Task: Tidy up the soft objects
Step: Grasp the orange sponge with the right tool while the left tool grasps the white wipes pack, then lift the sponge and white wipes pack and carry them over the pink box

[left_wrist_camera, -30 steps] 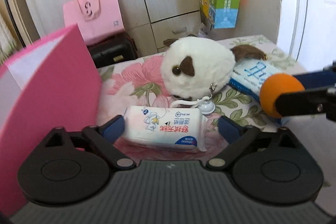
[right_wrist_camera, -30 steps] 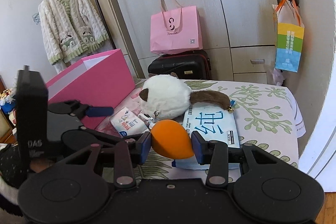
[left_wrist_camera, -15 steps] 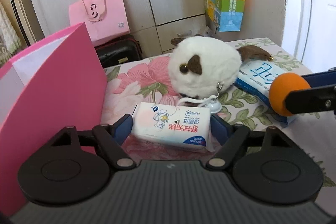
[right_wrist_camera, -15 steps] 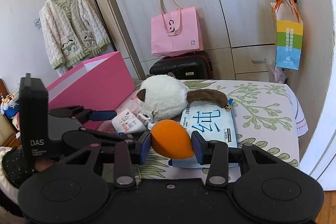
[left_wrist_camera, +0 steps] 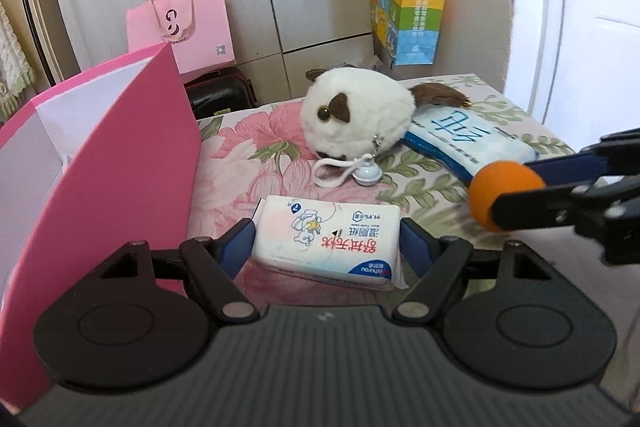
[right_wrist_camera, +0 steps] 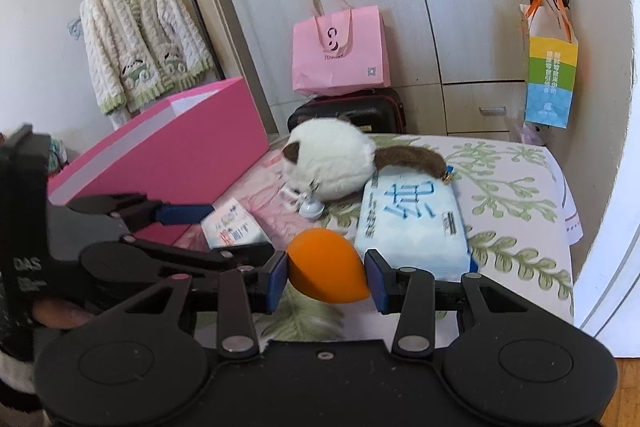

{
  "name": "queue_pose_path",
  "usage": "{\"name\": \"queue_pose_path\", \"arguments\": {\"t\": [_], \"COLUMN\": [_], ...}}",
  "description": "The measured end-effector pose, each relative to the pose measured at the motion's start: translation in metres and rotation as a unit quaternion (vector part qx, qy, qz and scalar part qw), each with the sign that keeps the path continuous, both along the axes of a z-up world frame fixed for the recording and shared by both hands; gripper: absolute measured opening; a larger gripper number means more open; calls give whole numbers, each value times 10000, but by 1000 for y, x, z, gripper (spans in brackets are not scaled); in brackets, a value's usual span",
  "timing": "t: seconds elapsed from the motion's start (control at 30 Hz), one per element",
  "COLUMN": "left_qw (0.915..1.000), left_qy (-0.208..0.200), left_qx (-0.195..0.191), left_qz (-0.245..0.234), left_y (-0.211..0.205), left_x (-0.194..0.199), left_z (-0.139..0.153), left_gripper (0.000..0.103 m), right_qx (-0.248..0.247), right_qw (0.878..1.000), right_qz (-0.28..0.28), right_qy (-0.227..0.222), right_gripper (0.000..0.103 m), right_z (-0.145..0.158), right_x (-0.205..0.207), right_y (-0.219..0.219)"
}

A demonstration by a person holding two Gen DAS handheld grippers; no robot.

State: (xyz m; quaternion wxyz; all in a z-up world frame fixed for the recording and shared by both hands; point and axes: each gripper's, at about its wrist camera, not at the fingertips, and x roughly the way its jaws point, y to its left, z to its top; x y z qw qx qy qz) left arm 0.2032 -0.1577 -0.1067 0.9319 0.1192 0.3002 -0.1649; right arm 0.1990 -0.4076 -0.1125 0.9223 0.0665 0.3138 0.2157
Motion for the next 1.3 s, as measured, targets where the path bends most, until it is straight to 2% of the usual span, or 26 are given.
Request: {"name": "queue_pose_path", "arguments": {"t": [0.27,0.5,0.9,1.03,1.1,1.2,1.3], "left_qw": [9994,9973,9879,9835,9813,9800,9807], "left_qy": [-70,120,586,866,1003,1060,998], "left_qx": [-112,-237,-268,-329,-366,-411,-481], "left_qz": [-333,-684,-1412,-1555,-1599,-1635,-1611], "left_y": [15,31,61,76,85,101,122], "left_x": [-31,-51,-100,-115,-122,-134,-145], "left_z": [12,22,28,31,34,42,54], "left_gripper": [77,77,77,77,77,77,77], "right_qx": [-296,-455,-817,-853,-701,-458,-494], "right_qw": [9995,9988,9963,9958,9963,9957,9942], "right_qz": [-10,-50,39,175,333,662,893], "right_qy": [116,183,249,276,377,469,328], "right_gripper": [48,48,48,48,48,48,48], "right_z": [-2,0,9,16,21,34,50], "right_x": [-24,-46,-89,-105,-112,-120,-128], "right_y": [13,22,43,56,62,75,91]}}
